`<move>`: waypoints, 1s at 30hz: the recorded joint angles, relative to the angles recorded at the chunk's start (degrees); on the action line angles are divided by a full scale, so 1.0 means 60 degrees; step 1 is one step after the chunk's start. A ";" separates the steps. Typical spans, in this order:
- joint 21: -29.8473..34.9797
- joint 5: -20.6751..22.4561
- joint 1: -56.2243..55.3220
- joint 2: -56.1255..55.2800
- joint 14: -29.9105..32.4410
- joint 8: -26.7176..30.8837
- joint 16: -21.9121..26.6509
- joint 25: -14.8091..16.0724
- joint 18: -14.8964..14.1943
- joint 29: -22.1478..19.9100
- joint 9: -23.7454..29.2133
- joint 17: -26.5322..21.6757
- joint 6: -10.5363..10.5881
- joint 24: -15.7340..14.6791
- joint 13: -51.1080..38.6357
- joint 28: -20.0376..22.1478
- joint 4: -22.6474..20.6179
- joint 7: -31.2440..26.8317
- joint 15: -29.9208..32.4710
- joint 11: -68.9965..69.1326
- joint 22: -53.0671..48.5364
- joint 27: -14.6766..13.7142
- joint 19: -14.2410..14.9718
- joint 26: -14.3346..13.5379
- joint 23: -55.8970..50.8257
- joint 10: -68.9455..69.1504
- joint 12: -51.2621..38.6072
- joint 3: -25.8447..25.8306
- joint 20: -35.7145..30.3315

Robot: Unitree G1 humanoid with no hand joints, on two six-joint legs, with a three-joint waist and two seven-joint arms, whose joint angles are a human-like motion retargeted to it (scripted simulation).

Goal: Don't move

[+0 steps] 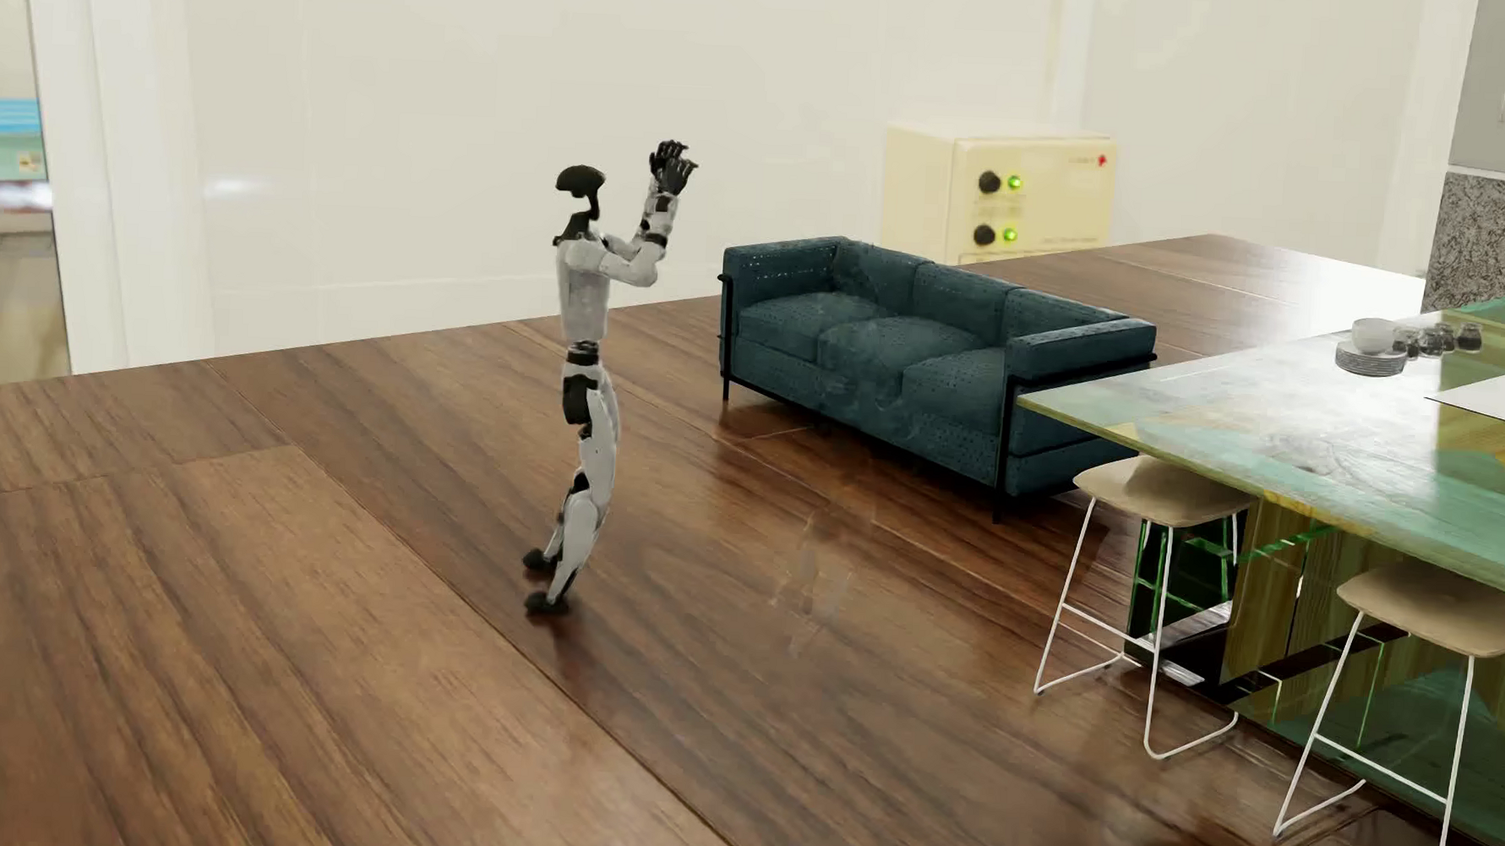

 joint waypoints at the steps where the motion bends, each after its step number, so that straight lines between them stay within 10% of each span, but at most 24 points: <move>1: -0.0011 -0.0003 0.0001 0.0005 0.0003 0.0000 0.0001 0.0000 0.0000 0.0000 0.0005 0.0011 0.0005 0.0000 0.0002 0.0000 -0.0004 0.0000 0.0004 -0.0001 -0.0003 0.0000 0.0000 0.0000 0.0003 -0.0001 0.0006 0.0000 0.0014; 20: 0.0148 -0.0083 0.0013 0.0013 0.0028 0.0000 0.0247 0.0000 0.0000 0.0000 0.0016 -0.0040 -0.0062 0.0000 0.0578 0.0000 -0.0101 0.0000 -0.0285 -0.0060 0.0303 0.0000 0.0000 0.0000 0.0033 -0.0072 0.1137 0.0049 -0.0118; 25: 0.3346 -0.0099 0.0041 0.0080 -0.0047 0.0000 0.0493 0.0000 0.0000 0.0000 -0.0180 -0.0154 0.0055 0.0000 0.4131 0.0000 -0.0096 0.0000 -0.0330 -0.0051 0.2200 0.0000 0.0000 0.0000 0.0105 -0.0035 0.4774 0.0109 -0.3666; 30: 0.6833 -0.0189 -0.0054 0.0089 -0.0259 0.0000 -0.0735 0.0000 0.0000 0.0000 -0.0001 0.1009 0.0356 0.0000 0.8679 0.0000 -0.0190 0.0000 -0.0274 -0.0004 0.6997 0.0000 0.0000 0.0000 0.5343 0.0042 0.8000 0.0043 -0.8751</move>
